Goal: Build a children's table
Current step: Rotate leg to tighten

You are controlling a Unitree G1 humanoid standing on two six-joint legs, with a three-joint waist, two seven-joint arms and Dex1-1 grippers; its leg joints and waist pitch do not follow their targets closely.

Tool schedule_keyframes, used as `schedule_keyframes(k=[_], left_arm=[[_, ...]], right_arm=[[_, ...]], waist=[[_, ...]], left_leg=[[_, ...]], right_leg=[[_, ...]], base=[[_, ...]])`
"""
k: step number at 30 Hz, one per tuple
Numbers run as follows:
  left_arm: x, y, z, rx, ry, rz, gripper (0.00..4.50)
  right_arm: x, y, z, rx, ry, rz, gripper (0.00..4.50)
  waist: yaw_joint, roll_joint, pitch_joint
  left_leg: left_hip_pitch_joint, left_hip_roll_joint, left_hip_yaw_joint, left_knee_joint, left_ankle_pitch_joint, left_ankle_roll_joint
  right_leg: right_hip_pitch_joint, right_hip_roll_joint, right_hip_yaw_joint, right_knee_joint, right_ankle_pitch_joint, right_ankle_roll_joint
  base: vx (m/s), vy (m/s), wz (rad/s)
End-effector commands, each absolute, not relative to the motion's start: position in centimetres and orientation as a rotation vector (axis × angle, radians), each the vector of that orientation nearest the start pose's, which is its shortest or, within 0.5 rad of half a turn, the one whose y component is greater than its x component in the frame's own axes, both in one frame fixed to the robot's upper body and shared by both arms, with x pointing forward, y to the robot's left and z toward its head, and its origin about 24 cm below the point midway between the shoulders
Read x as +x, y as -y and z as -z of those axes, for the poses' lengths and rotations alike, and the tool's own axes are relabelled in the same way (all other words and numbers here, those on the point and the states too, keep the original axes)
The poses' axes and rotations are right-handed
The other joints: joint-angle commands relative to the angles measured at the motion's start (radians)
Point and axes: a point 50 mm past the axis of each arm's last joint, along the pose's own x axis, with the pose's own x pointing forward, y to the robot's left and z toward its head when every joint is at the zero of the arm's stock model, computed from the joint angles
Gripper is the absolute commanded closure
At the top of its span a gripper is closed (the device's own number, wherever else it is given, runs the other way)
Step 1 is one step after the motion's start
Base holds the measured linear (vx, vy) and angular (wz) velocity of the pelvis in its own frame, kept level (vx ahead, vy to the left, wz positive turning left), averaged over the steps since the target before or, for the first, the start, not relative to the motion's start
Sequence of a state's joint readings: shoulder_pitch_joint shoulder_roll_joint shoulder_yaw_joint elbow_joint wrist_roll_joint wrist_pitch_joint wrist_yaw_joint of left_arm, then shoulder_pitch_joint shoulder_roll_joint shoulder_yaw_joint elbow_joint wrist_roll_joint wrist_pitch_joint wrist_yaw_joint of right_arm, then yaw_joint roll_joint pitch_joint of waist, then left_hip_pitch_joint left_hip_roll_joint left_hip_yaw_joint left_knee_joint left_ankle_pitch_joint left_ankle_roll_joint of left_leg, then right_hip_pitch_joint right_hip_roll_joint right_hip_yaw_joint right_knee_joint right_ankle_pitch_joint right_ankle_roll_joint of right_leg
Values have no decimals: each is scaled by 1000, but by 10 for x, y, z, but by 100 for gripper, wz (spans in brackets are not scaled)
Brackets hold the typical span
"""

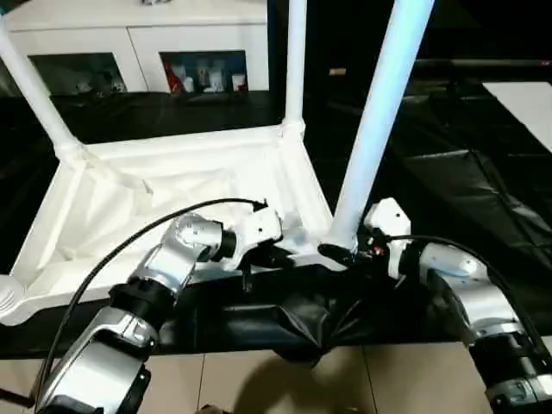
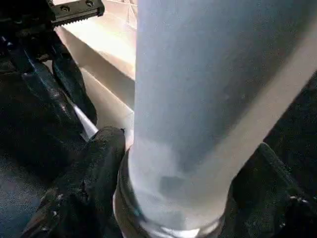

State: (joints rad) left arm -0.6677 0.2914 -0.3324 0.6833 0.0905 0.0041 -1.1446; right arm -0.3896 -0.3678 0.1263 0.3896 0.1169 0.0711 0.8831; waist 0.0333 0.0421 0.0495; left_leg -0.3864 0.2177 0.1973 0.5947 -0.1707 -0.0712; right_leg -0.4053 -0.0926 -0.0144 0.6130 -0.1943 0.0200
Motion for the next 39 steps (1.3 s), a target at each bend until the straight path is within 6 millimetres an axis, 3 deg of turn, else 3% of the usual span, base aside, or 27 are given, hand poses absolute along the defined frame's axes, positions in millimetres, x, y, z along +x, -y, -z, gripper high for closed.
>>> schedule_keyframes(k=[1, 11, 19, 22, 27, 29, 30, 35, 36, 37, 39], left_arm=[[324, -106, -51, 482, -376, 1364, 450], [325, -111, -51, 484, -390, 1352, 450], [324, -118, -48, 472, -416, 1307, 450], [328, -119, -43, 460, -433, 1213, 450], [337, -107, -38, 399, -444, 1055, 450], [341, -102, -37, 406, -450, 995, 450], [346, -97, -36, 403, -451, 924, 450], [354, -82, -37, 382, -446, 820, 450], [353, -73, -37, 371, -459, 837, 450], [353, -73, -37, 370, -460, 839, 450], [352, -69, -36, 365, -481, 851, 450]], right_arm=[[309, 156, -55, -225, -198, -948, 160], [308, 156, -48, -219, -215, -978, 184], [307, 157, -41, -211, -245, -983, 185], [313, 161, -33, -161, -259, -847, 185], [322, 160, -17, -2, -272, -517, 185], [323, 158, -11, 4, -283, -433, 185], [324, 153, -5, 5, -297, -351, 185], [327, 137, 2, 46, -322, -233, 185], [329, 124, 0, 20, -313, -250, 185], [329, 124, 0, 19, -313, -252, 185], [330, 116, -2, -3, -306, -291, 185]], waist=[[3, -20, -75], [5, -23, -75], [5, -33, -73], [1, -30, -71], [-9, -31, -66], [-11, -32, -66], [-12, -31, -65], [-10, -35, -67], [-11, -34, -67], [-10, -25, -68], [-10, -23, -67]], left_leg=[[16, -1, 0, -55, -152, 92], [15, -1, 0, -54, -147, 98], [13, -1, 1, -54, -144, 105], [15, 0, 1, -57, -160, 96], [23, -1, -3, -70, -255, 25], [24, -1, -3, -72, -266, 13], [30, -2, -1, -72, -293, 0], [27, -7, -6, -75, -321, 6], [26, -9, -7, -76, -328, 8], [27, -8, -9, -77, -331, 5], [24, -9, -9, -77, -336, 10]], right_leg=[[50, -21, 9, -60, -44, -275], [53, -21, 9, -58, -29, -280], [51, -22, 9, -58, -56, -274], [46, -22, 10, -63, -89, -268], [37, -21, 10, -80, -250, -222], [35, -19, 10, -82, -259, -211], [27, -19, 11, -88, -284, -200], [28, -21, 12, -95, -320, -173], [26, -21, 11, -98, -330, -164], [26, -22, 11, -97, -325, -166], [27, -20, 10, -97, -295, -170]], base=[[0, 0, 0], [0, 0, 0], [0, 0, 0], [0, 0, 0], [0, 0, 0], [0, 0, 0], [0, 0, 0], [0, 0, 0], [0, 0, 0], [0, 0, 0], [0, 0, 0]])
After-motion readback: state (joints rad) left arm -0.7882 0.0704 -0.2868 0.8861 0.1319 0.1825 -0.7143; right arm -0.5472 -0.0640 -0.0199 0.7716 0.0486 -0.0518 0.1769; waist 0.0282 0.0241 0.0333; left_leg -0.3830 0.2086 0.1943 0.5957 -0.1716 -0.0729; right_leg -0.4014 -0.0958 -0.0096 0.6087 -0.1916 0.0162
